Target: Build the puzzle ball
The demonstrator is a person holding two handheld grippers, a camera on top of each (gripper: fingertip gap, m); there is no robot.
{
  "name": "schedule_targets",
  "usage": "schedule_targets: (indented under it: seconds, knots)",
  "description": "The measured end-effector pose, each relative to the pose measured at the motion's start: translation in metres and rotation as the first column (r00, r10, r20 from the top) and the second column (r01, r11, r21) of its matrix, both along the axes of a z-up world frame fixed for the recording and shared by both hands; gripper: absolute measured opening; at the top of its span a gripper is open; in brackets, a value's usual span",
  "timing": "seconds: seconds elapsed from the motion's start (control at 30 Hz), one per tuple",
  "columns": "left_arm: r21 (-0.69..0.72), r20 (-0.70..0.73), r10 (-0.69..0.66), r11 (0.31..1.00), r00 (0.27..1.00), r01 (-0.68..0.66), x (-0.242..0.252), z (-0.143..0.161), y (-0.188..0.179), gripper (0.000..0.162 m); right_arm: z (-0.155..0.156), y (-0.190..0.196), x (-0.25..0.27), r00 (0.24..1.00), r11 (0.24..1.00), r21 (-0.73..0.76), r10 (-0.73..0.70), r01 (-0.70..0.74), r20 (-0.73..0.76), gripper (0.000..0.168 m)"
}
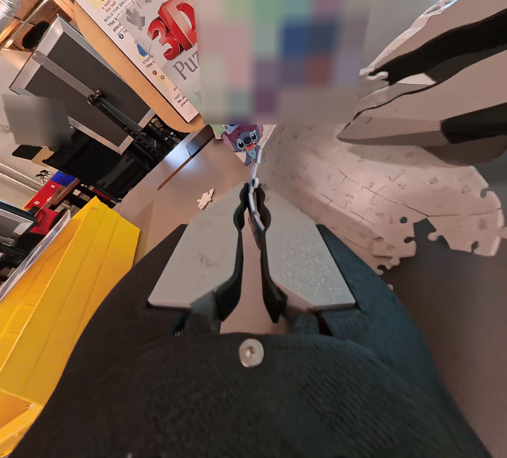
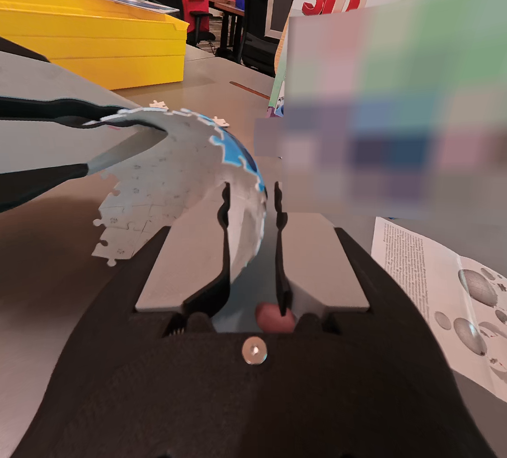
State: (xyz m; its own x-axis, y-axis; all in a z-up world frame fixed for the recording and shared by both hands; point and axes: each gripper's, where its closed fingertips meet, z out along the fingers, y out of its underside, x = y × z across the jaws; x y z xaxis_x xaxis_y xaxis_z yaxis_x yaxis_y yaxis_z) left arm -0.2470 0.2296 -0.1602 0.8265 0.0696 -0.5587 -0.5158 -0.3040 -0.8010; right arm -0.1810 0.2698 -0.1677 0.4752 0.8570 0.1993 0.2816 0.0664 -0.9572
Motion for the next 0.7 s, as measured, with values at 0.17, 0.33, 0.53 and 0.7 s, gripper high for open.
schedule_targets:
  seconds: [0.17,0.33,0.53,0.7]
  knots:
    - [0.012,-0.030,0.001,1.000,1.000,0.000,0.002,0.001,-0.001,0.002,0.002,-0.018,0.014,0.999,0.999,-0.010,0.048,-0.048,-0.024,0.037]
    - [0.020,-0.058,0.001,1.000,0.998,0.000,0.004,0.002,0.000,0.003,0.007,-0.021,0.021,0.998,0.998,0.033,0.051,-0.052,0.038,0.040]
    - [0.022,-0.078,0.001,1.000,0.997,0.001,0.004,0.003,-0.001,0.003,0.022,-0.018,0.008,0.984,0.984,0.101,0.135,-0.147,0.116,0.034]
    - [0.024,-0.077,-0.003,1.000,0.997,0.004,0.005,0.004,0.000,0.004,0.025,-0.008,-0.004,0.970,0.966,0.188,0.142,-0.180,0.197,0.025]
